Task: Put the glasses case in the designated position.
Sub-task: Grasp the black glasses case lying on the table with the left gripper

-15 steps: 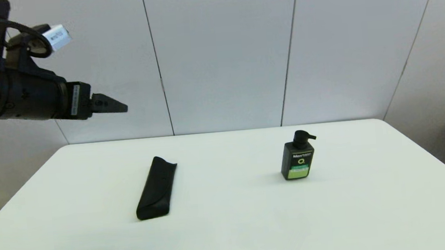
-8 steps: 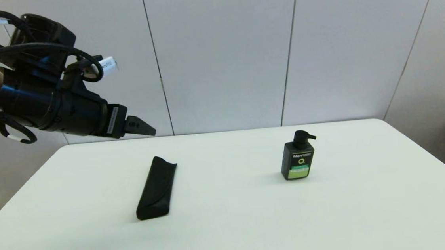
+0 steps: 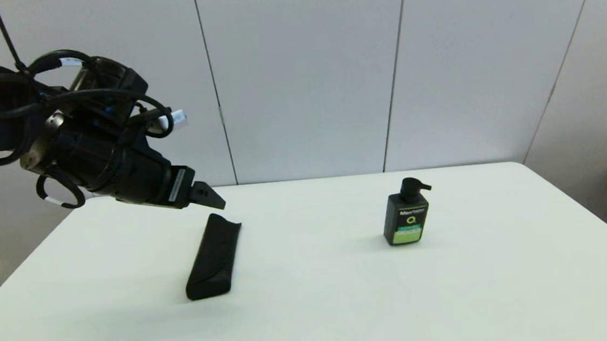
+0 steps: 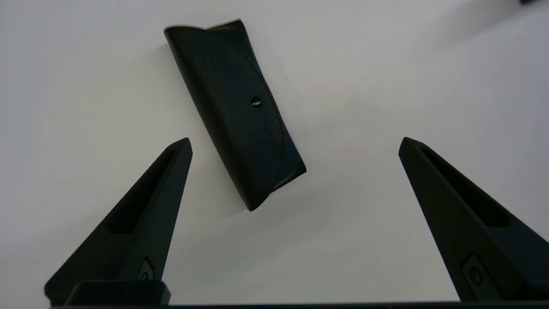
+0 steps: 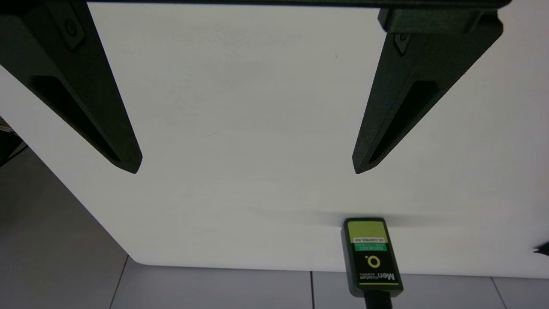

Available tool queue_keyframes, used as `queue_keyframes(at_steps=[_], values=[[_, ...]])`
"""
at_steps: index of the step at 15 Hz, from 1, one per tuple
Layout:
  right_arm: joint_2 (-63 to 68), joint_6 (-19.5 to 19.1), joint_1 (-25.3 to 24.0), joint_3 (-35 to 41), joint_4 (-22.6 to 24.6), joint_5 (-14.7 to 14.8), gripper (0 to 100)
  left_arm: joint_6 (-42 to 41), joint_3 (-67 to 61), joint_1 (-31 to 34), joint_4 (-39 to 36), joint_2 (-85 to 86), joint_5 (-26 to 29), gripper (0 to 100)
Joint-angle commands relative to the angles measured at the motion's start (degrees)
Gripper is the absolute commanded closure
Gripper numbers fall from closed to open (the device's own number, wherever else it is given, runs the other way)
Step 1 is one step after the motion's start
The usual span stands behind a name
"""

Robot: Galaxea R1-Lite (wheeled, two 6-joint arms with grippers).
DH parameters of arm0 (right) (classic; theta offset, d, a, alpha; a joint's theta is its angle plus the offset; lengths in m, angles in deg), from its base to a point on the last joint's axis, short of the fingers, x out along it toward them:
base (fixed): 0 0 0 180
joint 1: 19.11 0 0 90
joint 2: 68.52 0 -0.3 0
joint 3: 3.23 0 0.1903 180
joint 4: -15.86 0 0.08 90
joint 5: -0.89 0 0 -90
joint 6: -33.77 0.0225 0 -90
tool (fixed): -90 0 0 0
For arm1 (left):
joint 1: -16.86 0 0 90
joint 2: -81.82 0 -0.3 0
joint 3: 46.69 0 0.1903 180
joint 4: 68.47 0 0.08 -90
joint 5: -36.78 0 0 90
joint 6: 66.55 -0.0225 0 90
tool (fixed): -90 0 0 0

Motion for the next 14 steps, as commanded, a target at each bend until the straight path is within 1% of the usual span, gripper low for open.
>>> queue_keyframes(at_steps=[1,4,6,9,13,14], values=[[0.07,-0.03,-0.02,0.00,0.02,-0.03,0,0.32,0.09,-0.01,1.02,-3.30,-0.02,0],[0.07,-0.03,0.07,0.00,0.02,-0.03,0,1.55,0.09,0.08,2.25,-5.24,-0.11,0],[0.07,-0.03,-0.02,0.00,0.02,-0.03,0,2.52,0.09,0.08,2.34,-6.73,-1.34,0],[0.07,-0.03,-0.02,0.00,0.02,-0.03,0,4.63,0.09,-0.01,2.34,-8.22,-8.99,0],[0.07,-0.03,-0.02,0.00,0.02,-0.03,0,6.12,0.79,-0.45,2.25,-8.93,-9.25,0],[0.07,-0.03,-0.02,0.00,0.02,-0.03,0,6.21,0.97,-0.71,2.25,-9.02,-8.28,0]])
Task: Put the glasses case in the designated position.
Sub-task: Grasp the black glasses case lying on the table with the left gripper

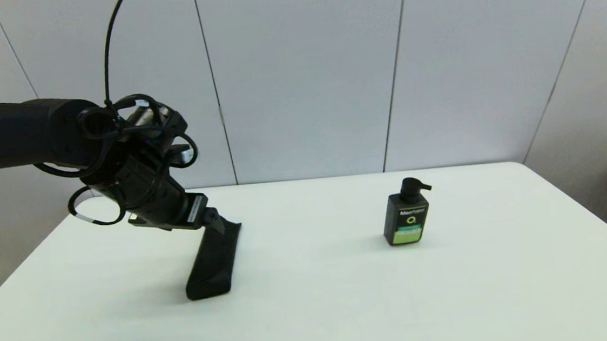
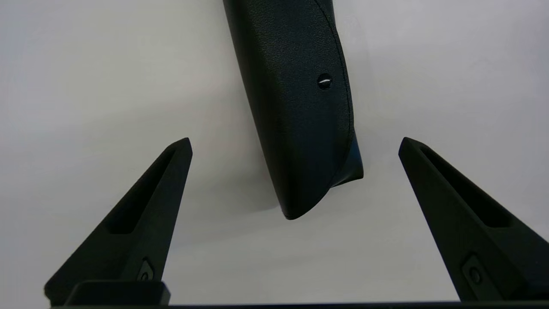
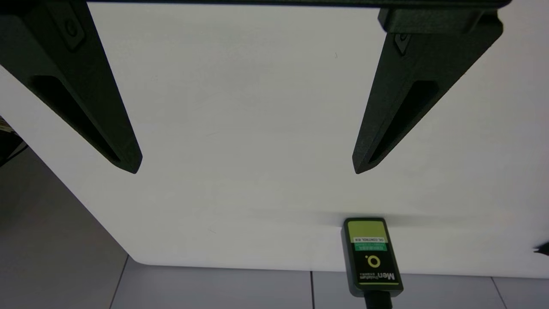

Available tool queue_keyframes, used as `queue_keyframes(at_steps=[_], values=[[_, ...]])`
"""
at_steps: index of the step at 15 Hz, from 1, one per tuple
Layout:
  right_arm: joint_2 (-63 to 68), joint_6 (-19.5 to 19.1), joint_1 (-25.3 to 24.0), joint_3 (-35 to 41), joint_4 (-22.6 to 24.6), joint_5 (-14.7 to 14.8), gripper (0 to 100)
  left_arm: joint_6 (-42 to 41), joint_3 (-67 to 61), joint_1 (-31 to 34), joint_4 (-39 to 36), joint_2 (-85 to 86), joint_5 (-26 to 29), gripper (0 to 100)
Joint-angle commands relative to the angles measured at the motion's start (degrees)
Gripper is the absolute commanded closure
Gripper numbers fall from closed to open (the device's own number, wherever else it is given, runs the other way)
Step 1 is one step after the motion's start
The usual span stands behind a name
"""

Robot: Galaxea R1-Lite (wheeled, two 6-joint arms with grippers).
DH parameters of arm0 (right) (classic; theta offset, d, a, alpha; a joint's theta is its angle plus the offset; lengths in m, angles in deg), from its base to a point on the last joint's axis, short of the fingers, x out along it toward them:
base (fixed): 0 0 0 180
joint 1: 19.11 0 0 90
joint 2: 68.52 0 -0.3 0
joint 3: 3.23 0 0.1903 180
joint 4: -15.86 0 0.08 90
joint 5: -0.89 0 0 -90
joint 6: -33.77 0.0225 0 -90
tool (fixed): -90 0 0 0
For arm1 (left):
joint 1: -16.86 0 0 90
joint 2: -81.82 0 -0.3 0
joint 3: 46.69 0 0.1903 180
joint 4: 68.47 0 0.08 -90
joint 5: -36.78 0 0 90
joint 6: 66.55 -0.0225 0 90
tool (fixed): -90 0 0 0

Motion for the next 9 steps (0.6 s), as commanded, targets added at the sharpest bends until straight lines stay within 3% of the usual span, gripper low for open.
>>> queue_keyframes(at_steps=[1,3,7,9], values=[[0.07,-0.04,-0.04,0.00,0.00,-0.05,0,0.59,0.90,-0.53,0.20,-0.55,3.91,0],[0.07,-0.04,-0.04,0.00,0.00,-0.05,0,0.59,0.81,-0.53,0.29,-1.35,7.77,0],[0.07,-0.04,-0.04,0.00,0.00,-0.05,0,0.59,0.81,-0.70,0.20,-3.19,7.60,0],[0.07,-0.04,-0.04,0.00,0.00,-0.05,0,0.50,0.81,-0.70,0.29,-3.89,4.52,0]])
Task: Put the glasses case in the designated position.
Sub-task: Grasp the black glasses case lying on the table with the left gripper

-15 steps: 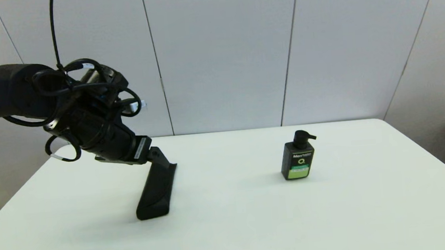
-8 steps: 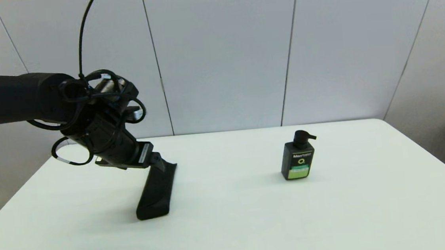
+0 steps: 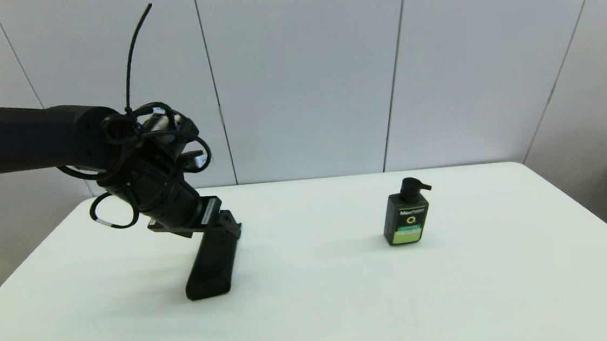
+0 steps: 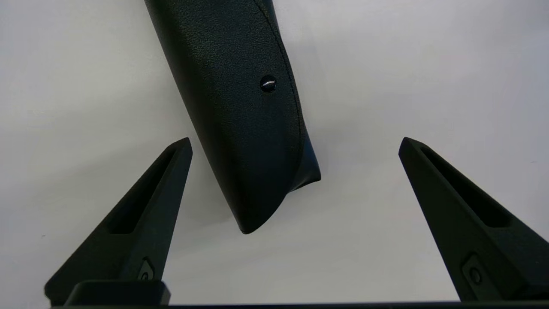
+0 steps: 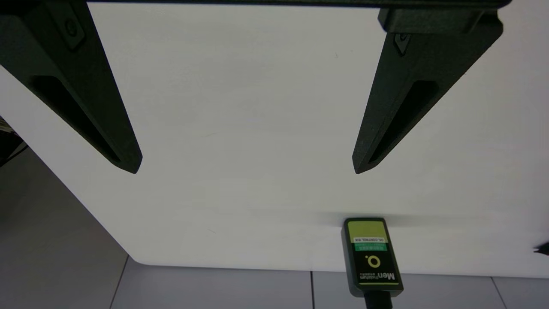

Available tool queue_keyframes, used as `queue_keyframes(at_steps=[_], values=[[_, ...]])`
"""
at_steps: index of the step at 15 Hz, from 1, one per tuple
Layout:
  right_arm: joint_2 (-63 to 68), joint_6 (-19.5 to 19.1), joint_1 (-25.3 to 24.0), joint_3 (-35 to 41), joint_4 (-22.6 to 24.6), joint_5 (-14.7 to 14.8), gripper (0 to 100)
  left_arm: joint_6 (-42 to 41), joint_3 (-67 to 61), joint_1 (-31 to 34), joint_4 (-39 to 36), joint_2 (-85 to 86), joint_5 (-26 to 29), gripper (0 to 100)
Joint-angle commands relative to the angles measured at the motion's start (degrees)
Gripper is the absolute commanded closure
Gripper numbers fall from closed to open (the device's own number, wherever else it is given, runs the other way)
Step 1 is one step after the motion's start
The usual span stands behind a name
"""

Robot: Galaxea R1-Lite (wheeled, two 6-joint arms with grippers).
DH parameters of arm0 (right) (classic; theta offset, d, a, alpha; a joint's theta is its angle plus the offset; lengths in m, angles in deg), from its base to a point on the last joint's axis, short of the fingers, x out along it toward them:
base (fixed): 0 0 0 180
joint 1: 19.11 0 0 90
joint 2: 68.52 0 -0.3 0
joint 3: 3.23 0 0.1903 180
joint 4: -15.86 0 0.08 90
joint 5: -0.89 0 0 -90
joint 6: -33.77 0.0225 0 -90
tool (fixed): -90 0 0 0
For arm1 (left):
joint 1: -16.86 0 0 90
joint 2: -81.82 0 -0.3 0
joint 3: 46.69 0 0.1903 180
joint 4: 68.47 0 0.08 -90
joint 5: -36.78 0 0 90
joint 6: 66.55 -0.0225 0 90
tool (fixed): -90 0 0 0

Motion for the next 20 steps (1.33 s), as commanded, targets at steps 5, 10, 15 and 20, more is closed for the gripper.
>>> queue_keyframes(at_steps=[5,10,15,20], values=[[0.07,-0.03,-0.04,0.00,0.00,-0.03,0,1.41,0.01,-0.18,0.21,-2.85,-4.60,0],[0.07,-0.03,-0.04,0.00,0.00,-0.03,0,1.41,0.01,-0.18,0.21,-4.16,-4.69,0],[0.07,-0.03,-0.04,0.00,0.00,-0.03,0,1.41,0.62,-0.18,-0.23,-6.98,-4.69,0],[0.07,-0.03,-0.04,0.00,0.00,-0.03,0,1.41,1.33,-0.18,0.21,-8.73,-4.60,0]])
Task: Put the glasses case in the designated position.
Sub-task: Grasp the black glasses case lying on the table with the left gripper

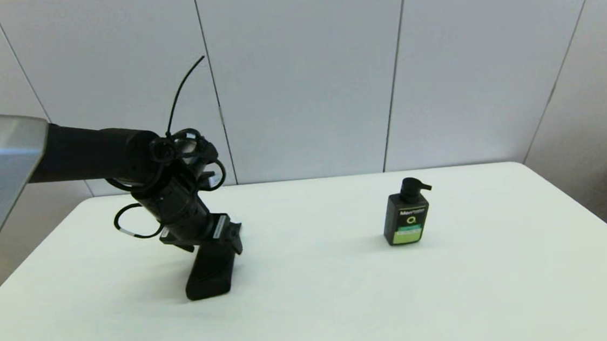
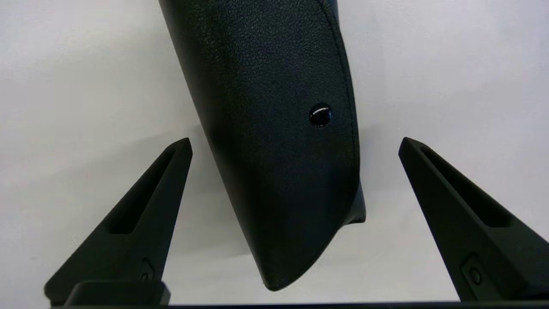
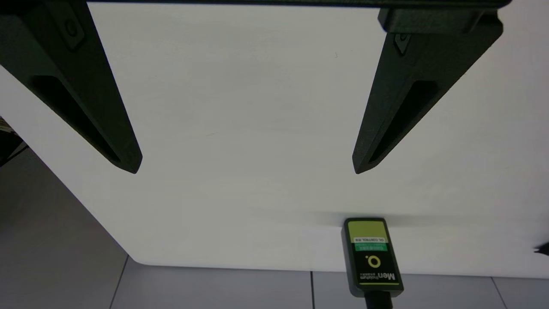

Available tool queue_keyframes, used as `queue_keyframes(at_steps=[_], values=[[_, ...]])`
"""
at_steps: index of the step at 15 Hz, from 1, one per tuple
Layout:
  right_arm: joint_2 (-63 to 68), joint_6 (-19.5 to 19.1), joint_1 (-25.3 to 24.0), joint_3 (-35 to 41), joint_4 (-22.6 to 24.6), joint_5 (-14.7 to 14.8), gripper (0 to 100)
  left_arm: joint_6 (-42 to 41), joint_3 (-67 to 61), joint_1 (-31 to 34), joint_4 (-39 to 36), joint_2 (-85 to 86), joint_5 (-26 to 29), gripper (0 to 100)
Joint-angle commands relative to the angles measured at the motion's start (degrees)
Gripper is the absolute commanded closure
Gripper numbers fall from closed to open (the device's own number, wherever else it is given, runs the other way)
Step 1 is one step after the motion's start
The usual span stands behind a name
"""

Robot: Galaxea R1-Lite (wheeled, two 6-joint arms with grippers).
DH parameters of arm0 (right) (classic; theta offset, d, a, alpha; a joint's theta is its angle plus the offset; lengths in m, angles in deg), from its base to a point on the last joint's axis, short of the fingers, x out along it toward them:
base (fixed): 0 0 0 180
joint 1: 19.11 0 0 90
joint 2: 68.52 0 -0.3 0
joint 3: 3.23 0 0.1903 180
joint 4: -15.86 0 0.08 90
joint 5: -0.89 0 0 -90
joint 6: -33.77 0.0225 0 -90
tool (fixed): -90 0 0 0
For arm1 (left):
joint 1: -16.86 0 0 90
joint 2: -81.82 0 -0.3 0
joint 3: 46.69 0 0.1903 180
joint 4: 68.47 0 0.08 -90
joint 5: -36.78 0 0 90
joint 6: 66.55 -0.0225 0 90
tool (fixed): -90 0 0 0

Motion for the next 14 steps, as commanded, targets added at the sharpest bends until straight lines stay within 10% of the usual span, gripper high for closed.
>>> queue_keyframes(at_steps=[1,14], values=[[0.07,-0.03,-0.02,0.00,0.02,-0.03,0,0.13,0.23,-0.01,0.40,-1.35,0.03,0],[0.07,-0.03,-0.02,0.00,0.02,-0.03,0,0.48,0.58,-0.01,0.31,-1.88,0.03,0]])
